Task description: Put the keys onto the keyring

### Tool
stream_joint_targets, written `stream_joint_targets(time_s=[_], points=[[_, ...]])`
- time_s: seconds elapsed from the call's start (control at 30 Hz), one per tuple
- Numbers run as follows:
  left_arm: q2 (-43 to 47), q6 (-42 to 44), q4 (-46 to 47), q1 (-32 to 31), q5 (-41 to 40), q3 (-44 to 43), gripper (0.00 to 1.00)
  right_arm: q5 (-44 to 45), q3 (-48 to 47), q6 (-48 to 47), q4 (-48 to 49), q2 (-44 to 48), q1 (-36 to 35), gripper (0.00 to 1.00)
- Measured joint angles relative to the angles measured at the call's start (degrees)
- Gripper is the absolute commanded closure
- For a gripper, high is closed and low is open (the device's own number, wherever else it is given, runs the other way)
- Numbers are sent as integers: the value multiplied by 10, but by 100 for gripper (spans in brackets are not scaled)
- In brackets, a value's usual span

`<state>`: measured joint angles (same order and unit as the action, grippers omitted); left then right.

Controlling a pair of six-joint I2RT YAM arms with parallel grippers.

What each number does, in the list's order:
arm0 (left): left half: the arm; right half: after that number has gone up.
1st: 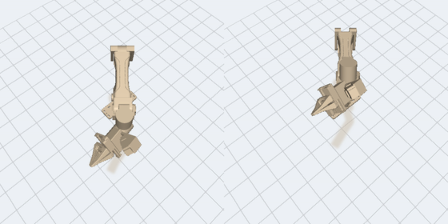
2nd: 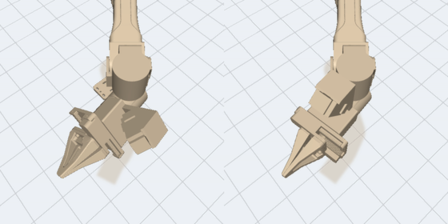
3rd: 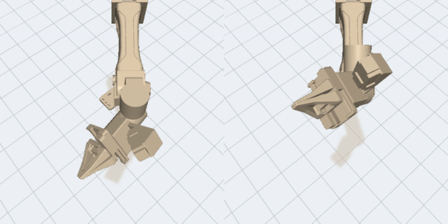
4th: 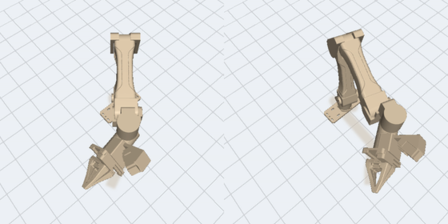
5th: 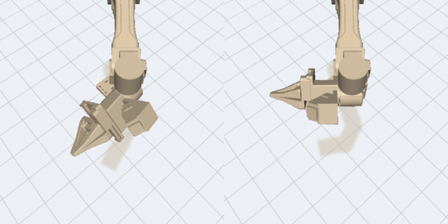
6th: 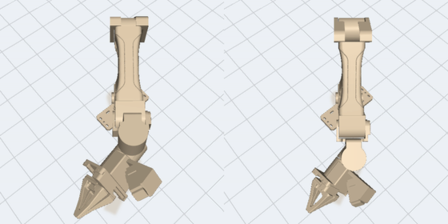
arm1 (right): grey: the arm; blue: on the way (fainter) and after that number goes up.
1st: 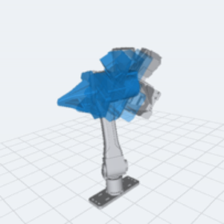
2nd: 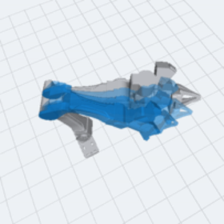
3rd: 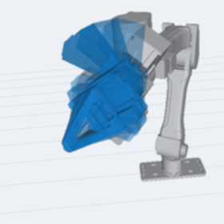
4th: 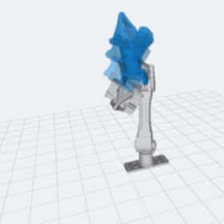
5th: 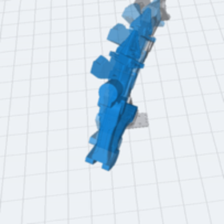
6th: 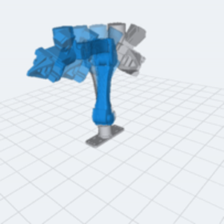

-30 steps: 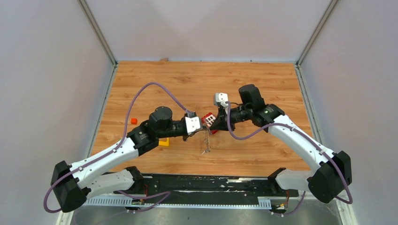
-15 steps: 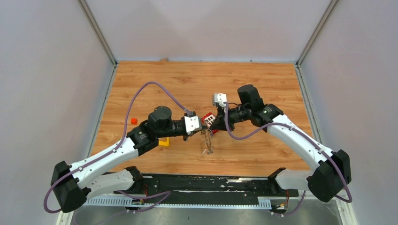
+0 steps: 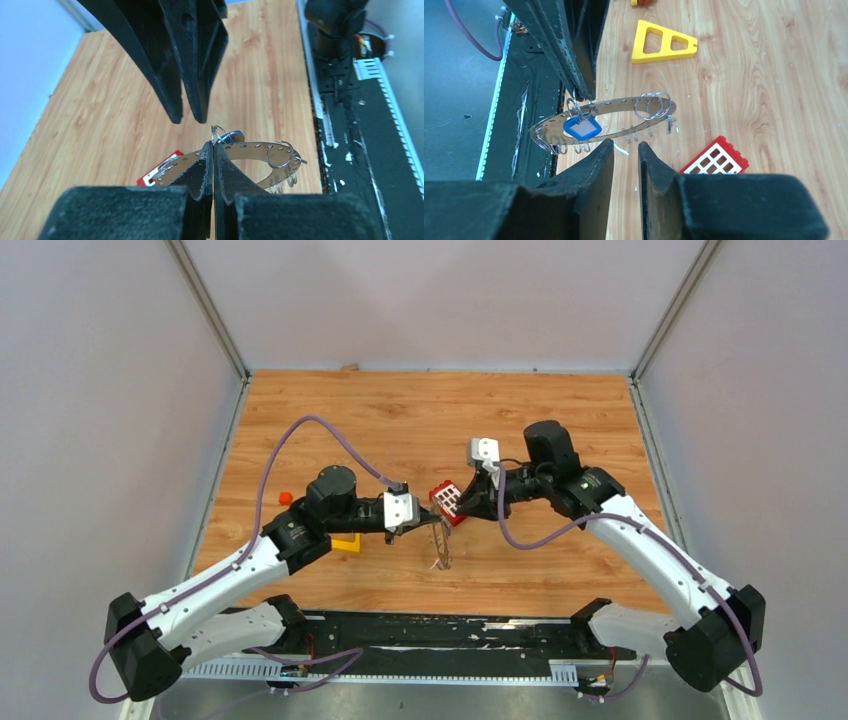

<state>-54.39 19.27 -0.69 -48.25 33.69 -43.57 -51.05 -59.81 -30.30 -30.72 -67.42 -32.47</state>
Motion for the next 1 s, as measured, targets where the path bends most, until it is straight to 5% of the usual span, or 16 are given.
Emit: stream_joint_targets(time_s=[0.4, 1.0], points=[[-41, 77, -95, 7, 181, -70, 100, -49, 13, -58, -40, 78, 1, 75], [-104, 453, -443, 7, 351, -170, 100, -87, 19, -113, -112, 93, 0, 77]])
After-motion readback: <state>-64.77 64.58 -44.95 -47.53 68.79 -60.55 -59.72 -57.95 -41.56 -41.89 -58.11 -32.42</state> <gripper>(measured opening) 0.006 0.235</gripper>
